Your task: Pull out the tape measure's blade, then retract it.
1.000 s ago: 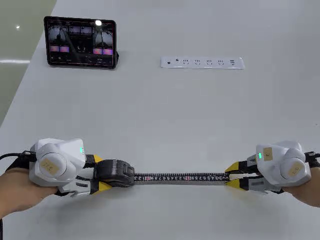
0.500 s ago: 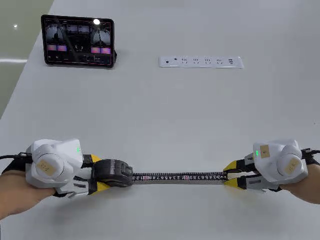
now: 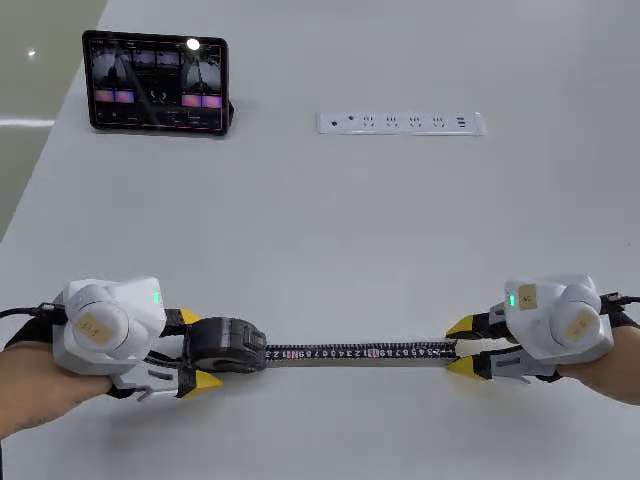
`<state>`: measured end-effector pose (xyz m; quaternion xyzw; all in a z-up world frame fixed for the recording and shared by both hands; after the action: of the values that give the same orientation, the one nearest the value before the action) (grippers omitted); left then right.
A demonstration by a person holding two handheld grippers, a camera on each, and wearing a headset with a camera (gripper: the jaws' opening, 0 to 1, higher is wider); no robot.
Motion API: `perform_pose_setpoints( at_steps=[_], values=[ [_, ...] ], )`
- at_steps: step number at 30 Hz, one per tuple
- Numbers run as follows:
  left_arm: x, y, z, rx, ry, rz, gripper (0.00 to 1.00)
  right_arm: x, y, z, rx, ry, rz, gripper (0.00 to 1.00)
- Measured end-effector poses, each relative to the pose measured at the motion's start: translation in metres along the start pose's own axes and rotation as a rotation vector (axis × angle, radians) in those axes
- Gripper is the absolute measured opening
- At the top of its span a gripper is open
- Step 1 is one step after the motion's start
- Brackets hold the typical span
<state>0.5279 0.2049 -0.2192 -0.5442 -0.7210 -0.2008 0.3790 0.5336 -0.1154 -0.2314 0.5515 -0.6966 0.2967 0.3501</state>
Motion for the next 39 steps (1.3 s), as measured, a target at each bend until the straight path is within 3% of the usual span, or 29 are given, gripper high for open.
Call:
perform_pose_setpoints(
  at_steps=[6, 7, 8, 21, 28, 39],
  values=[
    [0.001, 0.000, -0.001, 0.005, -0.010, 0.000, 0.42, 0.002, -0.001, -0.001, -0.022, -0.011, 0.010, 0.21],
    [0.002, 0.000, -0.002, 0.008, -0.013, -0.001, 0.43, 0.003, -0.002, -0.002, -0.035, -0.020, 0.012, 0.22],
    [0.003, 0.001, -0.002, 0.010, -0.018, -0.007, 0.43, 0.003, -0.001, -0.007, -0.098, -0.060, 0.015, 0.23],
    [0.014, -0.001, -0.006, 0.108, -0.103, -0.036, 0.52, 0.008, -0.001, -0.017, -0.198, -0.128, 0.078, 0.31],
    [0.022, -0.007, 0.001, 0.124, -0.110, -0.060, 0.57, 0.012, 0.004, -0.017, -0.235, -0.133, 0.113, 0.40],
    [0.031, -0.017, -0.004, 0.120, -0.128, -0.090, 0.61, 0.021, 0.011, -0.020, -0.248, -0.134, 0.158, 0.52]
  ],
)
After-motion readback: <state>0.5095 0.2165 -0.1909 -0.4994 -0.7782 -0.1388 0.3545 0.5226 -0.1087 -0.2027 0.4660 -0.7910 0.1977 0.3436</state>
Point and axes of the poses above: the centre of the closed fingertips' face, and the gripper's own axes: x roughly backward along the fingers, y roughly to its left, z roughly out of its underside, the point moved 4 cm from there along x, roughly backward along the fingers, and after that the axes turned 4 degrees about z, right-handed, at the moved point
